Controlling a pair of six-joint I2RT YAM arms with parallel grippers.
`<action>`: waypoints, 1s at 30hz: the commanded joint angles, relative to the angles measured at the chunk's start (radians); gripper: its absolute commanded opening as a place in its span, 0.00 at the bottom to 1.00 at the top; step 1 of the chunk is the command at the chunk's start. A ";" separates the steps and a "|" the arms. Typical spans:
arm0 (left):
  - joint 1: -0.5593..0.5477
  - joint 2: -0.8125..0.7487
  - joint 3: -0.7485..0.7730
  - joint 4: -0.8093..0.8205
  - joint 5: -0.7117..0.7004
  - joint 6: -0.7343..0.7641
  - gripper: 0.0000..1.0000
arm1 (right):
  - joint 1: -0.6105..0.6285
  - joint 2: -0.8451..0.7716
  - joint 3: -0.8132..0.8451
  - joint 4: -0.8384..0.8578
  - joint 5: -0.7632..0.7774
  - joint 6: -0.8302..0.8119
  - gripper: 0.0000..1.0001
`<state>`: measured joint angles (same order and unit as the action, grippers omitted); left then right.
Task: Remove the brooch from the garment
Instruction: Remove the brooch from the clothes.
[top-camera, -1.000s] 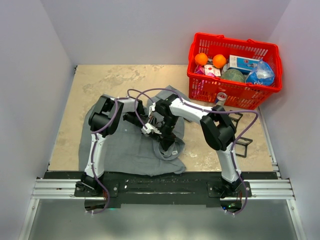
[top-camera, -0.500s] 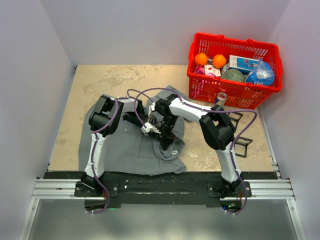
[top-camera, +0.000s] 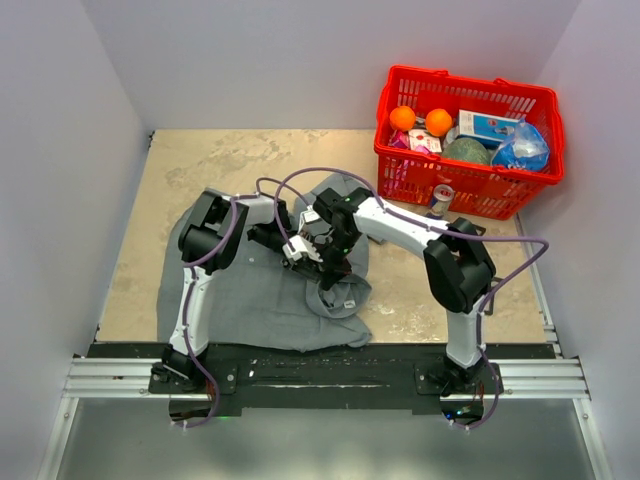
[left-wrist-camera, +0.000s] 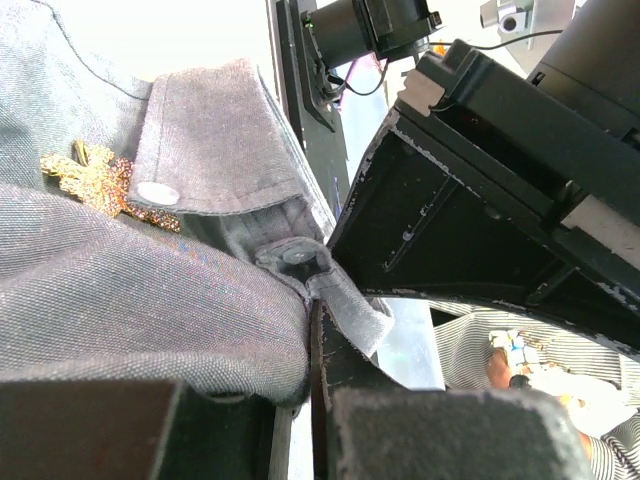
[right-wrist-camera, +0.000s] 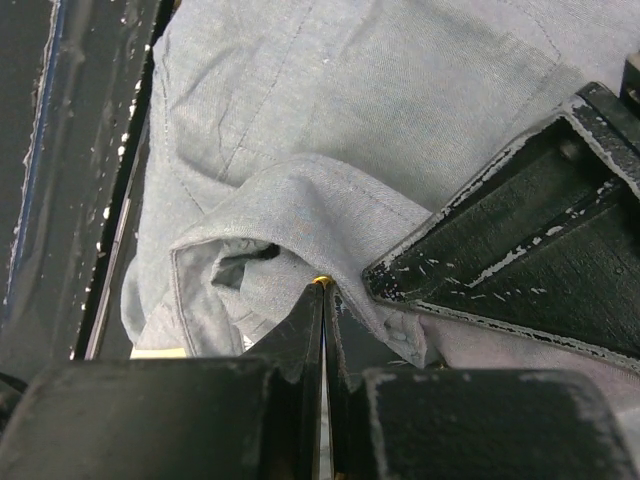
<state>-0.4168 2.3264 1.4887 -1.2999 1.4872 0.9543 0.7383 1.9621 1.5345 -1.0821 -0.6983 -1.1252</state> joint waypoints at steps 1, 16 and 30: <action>-0.005 0.013 0.021 -0.015 0.113 0.040 0.00 | -0.011 -0.054 -0.011 0.070 0.016 0.042 0.00; -0.004 0.016 0.027 -0.015 0.071 0.054 0.00 | -0.033 -0.225 0.039 -0.064 0.091 0.087 0.00; -0.010 -0.004 0.174 -0.013 0.028 -0.009 0.00 | -0.072 -0.362 0.036 0.005 0.226 0.241 0.00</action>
<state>-0.4191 2.3421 1.5536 -1.3056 1.4750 0.9623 0.6994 1.6634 1.5391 -1.1061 -0.5045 -0.9691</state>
